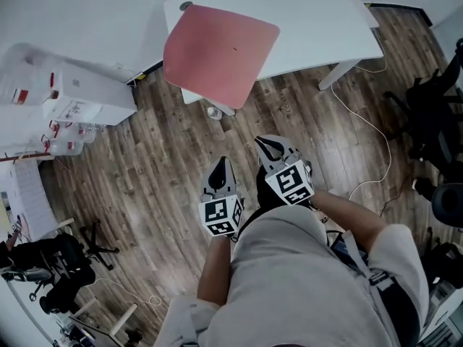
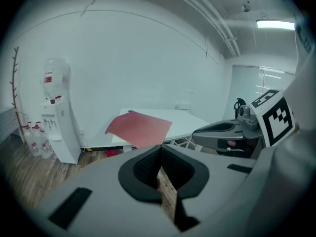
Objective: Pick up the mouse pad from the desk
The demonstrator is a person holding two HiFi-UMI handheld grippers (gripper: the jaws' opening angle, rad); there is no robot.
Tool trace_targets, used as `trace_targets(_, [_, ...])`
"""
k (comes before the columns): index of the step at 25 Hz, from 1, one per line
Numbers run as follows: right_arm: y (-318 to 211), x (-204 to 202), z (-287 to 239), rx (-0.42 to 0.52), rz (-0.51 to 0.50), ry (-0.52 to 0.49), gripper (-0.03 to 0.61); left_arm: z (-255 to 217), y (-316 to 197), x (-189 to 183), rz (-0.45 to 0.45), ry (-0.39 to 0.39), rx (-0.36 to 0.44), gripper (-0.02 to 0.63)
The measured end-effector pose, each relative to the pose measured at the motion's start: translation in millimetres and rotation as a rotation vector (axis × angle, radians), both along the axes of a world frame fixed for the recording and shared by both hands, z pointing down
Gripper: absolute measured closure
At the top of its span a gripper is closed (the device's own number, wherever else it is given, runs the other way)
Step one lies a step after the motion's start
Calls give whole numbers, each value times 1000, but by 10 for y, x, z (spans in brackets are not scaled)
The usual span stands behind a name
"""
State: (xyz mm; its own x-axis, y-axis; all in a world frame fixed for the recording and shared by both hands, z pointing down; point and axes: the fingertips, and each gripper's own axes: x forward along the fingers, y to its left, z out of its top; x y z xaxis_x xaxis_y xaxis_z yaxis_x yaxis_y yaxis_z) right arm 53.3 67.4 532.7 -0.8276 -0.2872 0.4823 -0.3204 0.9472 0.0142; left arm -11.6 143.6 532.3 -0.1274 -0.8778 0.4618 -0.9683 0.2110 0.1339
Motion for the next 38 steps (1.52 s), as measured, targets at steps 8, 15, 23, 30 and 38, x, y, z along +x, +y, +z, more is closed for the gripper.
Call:
trace_targets(8, [-644,-259,565,-167,74,-1,536,388,-687,-325,50,5,-109,603])
trace_targets(15, [-1002,-331,1020,-300,127,1,534,604,-973,-387,79,31,-162,603])
trace_targets(23, [-1275,-621,1519,-440,180,21,381,766,-1097,-666,102,43,-190,603])
trace_targets(30, [-1467,-785,1890,-567,252,-17,328,847,-1223,-992,111,66,-205,603])
trace_targets(38, [-1479,-1014,1875,-643,251,-43,329,885,-1336,-1381,121,73,-218,601])
